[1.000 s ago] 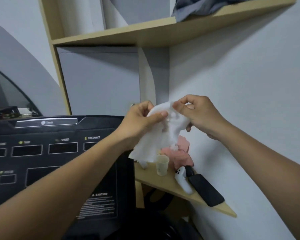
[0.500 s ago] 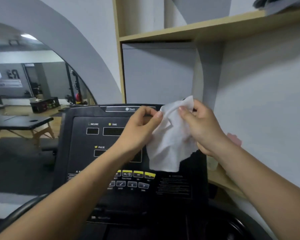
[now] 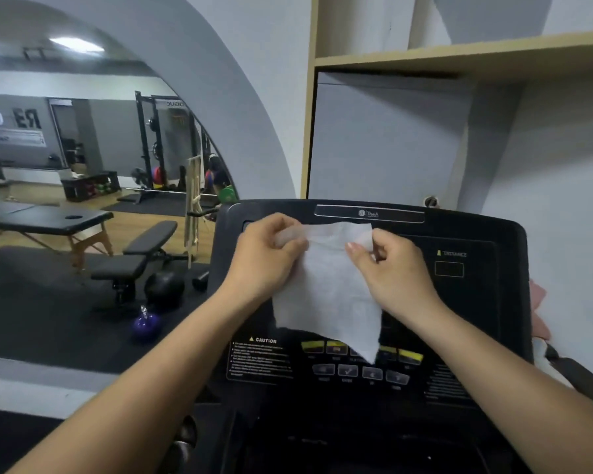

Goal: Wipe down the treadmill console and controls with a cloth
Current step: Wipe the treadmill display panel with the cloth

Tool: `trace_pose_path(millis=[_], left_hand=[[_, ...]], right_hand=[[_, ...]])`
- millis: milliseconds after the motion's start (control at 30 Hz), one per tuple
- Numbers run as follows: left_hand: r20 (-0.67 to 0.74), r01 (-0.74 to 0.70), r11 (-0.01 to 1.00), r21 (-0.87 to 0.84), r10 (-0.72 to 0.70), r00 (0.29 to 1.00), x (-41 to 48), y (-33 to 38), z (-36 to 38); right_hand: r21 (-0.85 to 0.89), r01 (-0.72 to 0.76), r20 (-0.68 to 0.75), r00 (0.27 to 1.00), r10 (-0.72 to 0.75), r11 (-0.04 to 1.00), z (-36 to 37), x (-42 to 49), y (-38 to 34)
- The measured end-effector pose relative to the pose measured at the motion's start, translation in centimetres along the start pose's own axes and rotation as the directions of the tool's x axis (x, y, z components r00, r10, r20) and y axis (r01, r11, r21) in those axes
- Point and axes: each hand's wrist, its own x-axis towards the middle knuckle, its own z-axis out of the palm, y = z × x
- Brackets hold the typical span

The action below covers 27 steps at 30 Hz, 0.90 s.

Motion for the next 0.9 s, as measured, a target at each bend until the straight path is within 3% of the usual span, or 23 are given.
trace_pose_path(millis=[233,400,567,633,700,767,833,900], left_hand=[[-0.207,-0.226,0.962,0.154,0.255,0.945,2.8,-1.7,-1.7],[-0.308,-0.186,0.905,0.383,0.315,0.898,3.4,-2.5,-0.1],[-0.330,-0.231,0.738,0.634,0.528,0.783,4.7,-5.0,2.0],[-0.345,-0.253,0.682,0.687,0.612,0.712,5.0,-6.0,2.3],[-0.309,-0.296,0.617,0.729,0.683,0.662,5.1,-6.6,2.6],[-0.266,-0.305,0.568,0.764,0.709,0.653,5.2,-6.7,2.7],[-0.227,-0.303,0.554,0.775,0.692,0.685,5.1,-6.8,2.6],[-0.212,-0.334,0.591,0.734,0.667,0.714,4.9,-7.1,2.5]], right_hand=[[-0.169,0.010,-0.045,0.999,-0.018,0.986,1.5,1.5,-0.5],[-0.324,0.038,-0.127,0.988,-0.084,0.945,2.9,3.2,-0.1],[-0.527,0.100,-0.227,0.940,-0.253,0.844,3.8,4.1,0.8],[-0.575,0.253,-0.224,0.866,-0.447,0.778,4.1,4.2,0.9],[-0.636,0.456,-0.129,0.732,-0.669,0.622,4.4,3.8,1.1],[-0.615,0.633,0.067,0.637,-0.768,0.471,5.4,2.8,1.7],[-0.593,0.700,0.259,0.633,-0.729,0.397,6.7,1.7,2.7],[-0.610,0.677,0.360,0.700,-0.617,0.412,7.6,1.0,3.4]])
